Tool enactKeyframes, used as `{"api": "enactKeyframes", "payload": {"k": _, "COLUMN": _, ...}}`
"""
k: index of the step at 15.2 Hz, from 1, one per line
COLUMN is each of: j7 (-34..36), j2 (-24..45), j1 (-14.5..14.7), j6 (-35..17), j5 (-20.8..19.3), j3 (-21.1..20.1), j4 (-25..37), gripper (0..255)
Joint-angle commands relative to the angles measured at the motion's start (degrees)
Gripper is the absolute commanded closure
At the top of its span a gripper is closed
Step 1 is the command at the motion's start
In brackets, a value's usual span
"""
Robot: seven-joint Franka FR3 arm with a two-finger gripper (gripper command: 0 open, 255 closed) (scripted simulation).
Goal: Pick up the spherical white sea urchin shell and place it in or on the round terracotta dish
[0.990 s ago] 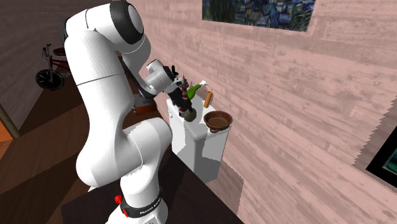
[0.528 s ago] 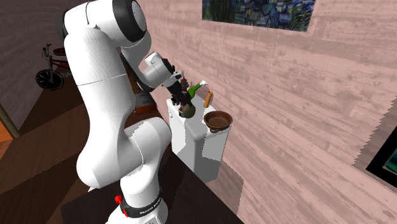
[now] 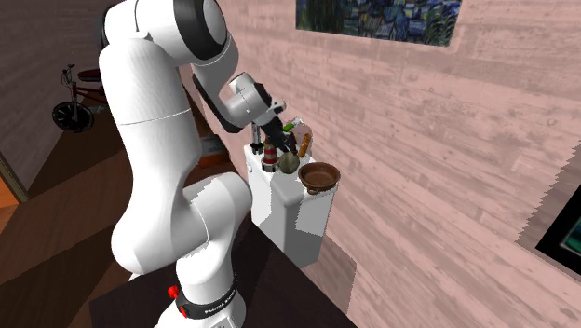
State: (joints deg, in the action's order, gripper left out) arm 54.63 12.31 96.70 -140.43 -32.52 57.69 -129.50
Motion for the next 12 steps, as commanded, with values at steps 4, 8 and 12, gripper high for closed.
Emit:
{"api": "enactKeyframes", "payload": {"k": 4, "j7": -4.8, "j2": -0.3, "j1": -4.9, "j6": -5.4, "j5": -1.8, "j3": 2.9, "j4": -2.2, "gripper": 255}}
{"api": "enactKeyframes", "payload": {"k": 8, "j7": -8.9, "j2": 1.6, "j1": -9.4, "j6": -9.6, "j5": -0.5, "j3": 3.0, "j4": -2.6, "gripper": 255}}
{"api": "enactKeyframes", "payload": {"k": 12, "j7": -9.1, "j2": 5.2, "j1": -11.6, "j6": -13.0, "j5": 1.7, "j3": 0.9, "j4": -3.2, "gripper": 255}}
